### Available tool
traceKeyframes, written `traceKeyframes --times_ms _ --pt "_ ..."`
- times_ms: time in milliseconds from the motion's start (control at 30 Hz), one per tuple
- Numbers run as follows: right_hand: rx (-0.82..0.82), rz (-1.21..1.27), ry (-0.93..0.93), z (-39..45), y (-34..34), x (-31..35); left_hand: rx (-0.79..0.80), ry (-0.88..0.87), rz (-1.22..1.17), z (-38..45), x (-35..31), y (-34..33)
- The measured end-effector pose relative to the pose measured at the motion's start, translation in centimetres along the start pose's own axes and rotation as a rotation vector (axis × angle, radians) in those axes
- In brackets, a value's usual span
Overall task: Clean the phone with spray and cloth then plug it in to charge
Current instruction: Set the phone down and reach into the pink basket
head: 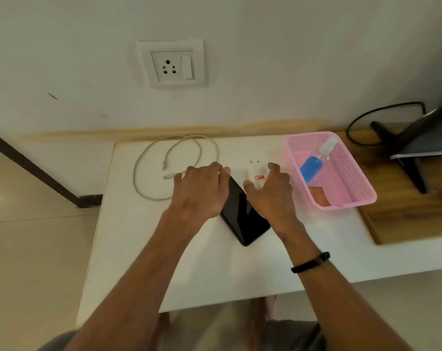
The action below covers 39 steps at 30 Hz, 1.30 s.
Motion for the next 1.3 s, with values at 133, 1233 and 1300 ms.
traceKeyframes --times_ms 133,1233,1300 --pt "0.027 -0.252 -0.02 -0.3 1.1 0.1 0.09 0.029 0.029 0.6 1.2 -0.6" --pt "-0.572 0.364 0.05 3.9 9.0 -3.3 0.188 -0.056 0.058 -0.3 -0.2 -2.8" --pt "-0.524 0.35 0.059 4.4 8.7 -3.8 0.203 -0.093 0.101 -0.3 -0.5 -2.9"
Point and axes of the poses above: each hand's wrist, its own z-axis towards the middle knuckle, its own y-axis out of the back of the hand, x = y × z, the point moved 1 cm from there along z, towards the middle knuckle, and after that the axes turned 7 degrees about z, right-handed, at the moved point
